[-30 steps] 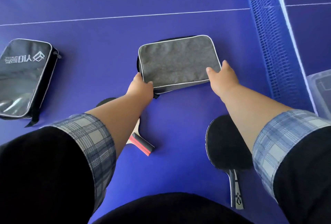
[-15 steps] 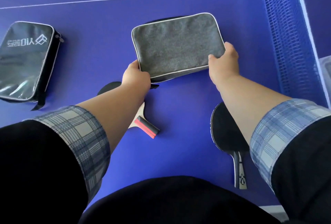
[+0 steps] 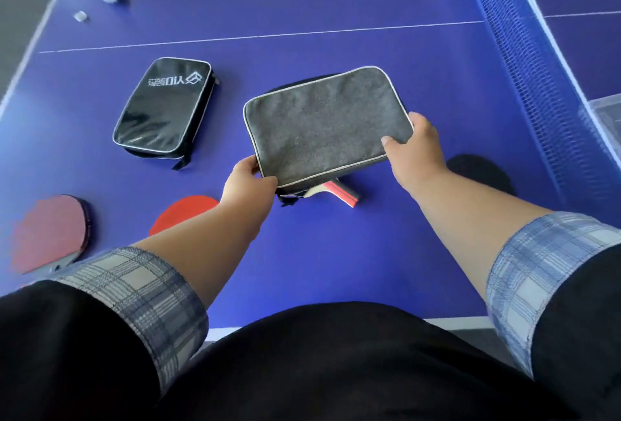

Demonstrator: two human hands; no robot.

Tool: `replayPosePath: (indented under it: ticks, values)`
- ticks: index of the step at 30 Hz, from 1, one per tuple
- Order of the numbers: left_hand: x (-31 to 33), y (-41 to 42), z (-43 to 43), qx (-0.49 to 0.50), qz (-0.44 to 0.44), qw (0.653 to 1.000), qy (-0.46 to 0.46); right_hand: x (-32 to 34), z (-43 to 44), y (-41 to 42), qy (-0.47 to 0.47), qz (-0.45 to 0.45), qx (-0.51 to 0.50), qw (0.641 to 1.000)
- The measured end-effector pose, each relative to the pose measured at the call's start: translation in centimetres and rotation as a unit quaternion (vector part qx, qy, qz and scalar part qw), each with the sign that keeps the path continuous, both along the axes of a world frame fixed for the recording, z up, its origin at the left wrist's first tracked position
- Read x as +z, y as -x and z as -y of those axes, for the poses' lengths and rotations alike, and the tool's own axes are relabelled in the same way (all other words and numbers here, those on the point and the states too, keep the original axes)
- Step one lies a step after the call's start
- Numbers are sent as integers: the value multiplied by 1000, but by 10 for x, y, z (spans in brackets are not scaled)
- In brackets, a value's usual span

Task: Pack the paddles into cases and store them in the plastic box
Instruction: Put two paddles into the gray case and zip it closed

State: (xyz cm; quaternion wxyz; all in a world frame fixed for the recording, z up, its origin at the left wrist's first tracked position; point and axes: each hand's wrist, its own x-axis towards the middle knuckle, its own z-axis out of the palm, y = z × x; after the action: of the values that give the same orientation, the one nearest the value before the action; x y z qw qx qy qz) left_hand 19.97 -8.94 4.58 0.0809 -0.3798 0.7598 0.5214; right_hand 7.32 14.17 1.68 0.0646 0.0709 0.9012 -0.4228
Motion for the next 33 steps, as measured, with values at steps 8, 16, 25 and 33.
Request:
replayPosePath:
  ticks: [8, 16, 25, 33]
  values:
    - [-43, -152, 47, -2, 25, 999, -26, -10, 52, -139, -37, 35, 40, 998]
    - [-65, -192, 76, -68, 37, 997, 2, -33, 41, -232, -77, 79, 25, 994]
    - [-90, -196, 68, 0, 82, 995, -53, -39, 57, -198, -98, 110, 59, 987]
    - [-95, -182, 29, 145, 115, 972, -143, -31, 73, -133, -63, 66, 104, 990]
